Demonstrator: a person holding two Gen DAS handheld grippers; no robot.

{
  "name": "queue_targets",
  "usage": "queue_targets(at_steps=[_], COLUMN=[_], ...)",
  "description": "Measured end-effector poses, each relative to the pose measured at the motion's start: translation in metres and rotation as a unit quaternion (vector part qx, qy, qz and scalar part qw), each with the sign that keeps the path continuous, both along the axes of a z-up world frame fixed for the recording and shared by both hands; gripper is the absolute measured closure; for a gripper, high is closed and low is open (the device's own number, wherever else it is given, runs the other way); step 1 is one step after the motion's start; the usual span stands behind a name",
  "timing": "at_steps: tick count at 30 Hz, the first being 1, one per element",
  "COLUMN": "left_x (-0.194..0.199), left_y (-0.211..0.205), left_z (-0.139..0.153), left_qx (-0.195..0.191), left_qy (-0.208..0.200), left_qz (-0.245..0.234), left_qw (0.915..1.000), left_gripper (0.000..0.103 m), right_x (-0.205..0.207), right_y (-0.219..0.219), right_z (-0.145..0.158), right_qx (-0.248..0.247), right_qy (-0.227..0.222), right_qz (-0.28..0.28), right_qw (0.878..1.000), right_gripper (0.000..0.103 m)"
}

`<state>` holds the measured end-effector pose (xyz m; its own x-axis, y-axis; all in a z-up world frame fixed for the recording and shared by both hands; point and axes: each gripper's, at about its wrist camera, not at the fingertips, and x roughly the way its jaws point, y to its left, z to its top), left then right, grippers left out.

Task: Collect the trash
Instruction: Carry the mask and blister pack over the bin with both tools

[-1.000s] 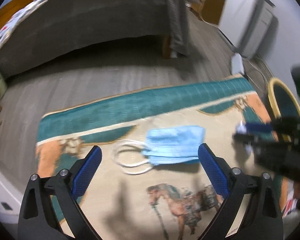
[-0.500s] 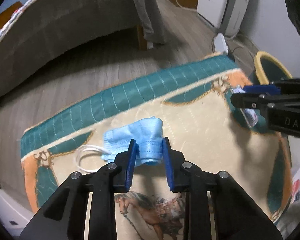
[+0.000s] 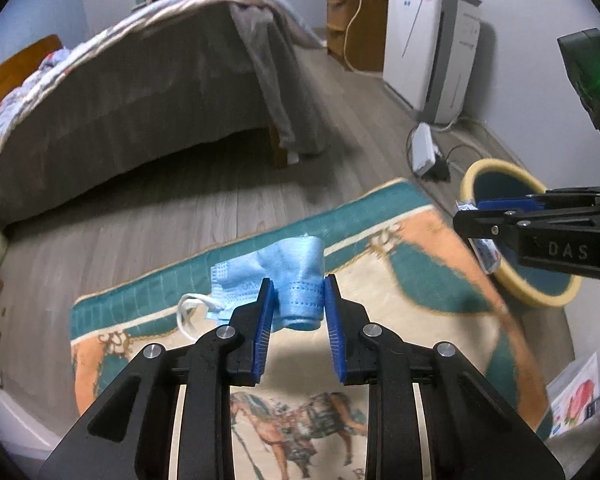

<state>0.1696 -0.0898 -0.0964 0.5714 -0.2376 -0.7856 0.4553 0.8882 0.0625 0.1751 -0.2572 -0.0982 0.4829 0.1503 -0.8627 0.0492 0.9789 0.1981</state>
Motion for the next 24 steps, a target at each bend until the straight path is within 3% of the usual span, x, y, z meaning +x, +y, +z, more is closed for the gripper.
queue_targets(at_steps=[8,12,17,24], left_x=[-0.022,-0.035,-0.059,-0.089], left_y=[-0.035,-0.060,-0.097,-0.152], left_z=[0.021,0.029,0.029,0.020], left_qx=[-0.007,-0.029,-0.053,-0.050], left_qy=[-0.031,-0.037,-0.034,-0.039], left_qz=[-0.029,-0.064,-0.136,-0.200], left_qw=[0.9991,0.9968,0.9886,0.9777], left_gripper=[0.076,0.076,0.076,0.076], right_x=[-0.019,-0.027,-0.036,-0.049], right_y=[-0.041,-0.076,-0.119,-0.186], right_z=[0.017,0.032,0.046,0.031], right_qx=[-0.001,-0.018,-0.071,-0.076], right_qy=[-0.017,-0.032,-0.034,-0.009], right_qz=[-0.031,-0.056,-0.079,-0.136], right_qw=[0.999,0.998,0.994,0.988], right_gripper=[0.072,0.072,0.072,0.072])
